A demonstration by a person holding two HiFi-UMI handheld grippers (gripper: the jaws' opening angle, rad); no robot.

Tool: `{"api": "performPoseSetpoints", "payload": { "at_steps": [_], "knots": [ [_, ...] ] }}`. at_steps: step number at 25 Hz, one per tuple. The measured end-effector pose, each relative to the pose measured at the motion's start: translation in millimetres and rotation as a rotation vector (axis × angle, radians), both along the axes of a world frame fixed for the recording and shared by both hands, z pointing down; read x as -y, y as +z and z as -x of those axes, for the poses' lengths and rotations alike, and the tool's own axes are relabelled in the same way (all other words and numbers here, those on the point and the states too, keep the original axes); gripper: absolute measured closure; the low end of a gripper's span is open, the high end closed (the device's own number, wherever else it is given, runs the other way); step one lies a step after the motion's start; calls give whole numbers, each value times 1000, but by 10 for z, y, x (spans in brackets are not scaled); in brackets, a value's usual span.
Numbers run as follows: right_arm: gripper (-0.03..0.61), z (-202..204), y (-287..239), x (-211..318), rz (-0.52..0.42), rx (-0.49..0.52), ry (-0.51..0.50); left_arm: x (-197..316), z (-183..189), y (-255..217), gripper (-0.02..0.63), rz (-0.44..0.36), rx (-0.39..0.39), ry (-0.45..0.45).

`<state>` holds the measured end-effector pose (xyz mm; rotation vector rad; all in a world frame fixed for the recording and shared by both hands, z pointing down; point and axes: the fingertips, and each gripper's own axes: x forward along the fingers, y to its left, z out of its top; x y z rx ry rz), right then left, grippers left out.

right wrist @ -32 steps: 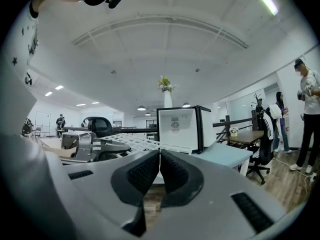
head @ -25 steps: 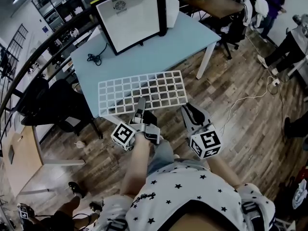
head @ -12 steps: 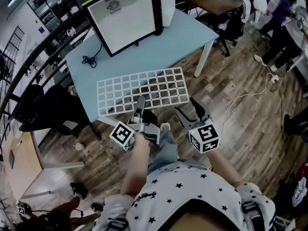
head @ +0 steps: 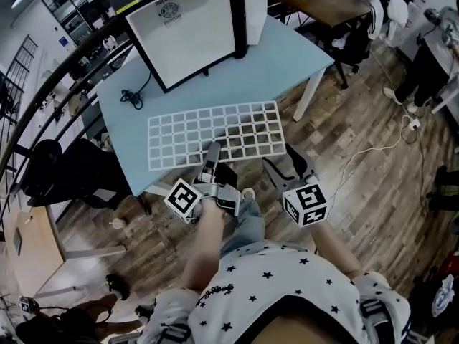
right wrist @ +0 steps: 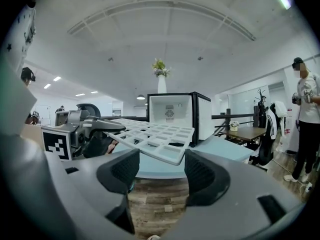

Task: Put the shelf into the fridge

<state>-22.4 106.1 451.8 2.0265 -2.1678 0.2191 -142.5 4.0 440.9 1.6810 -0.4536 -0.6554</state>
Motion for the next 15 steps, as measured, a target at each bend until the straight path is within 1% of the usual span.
{"api": "performPoseSetpoints", "payload": {
  "at_steps": [8,15],
  "knots": [
    [331,-358,-63,525,4,-17,9,543,-363,-14,583,9,-5,22],
    [330,-505,-114,930,5,-20,12,953,-515,-55,583,15,-12,35]
  ]
}}
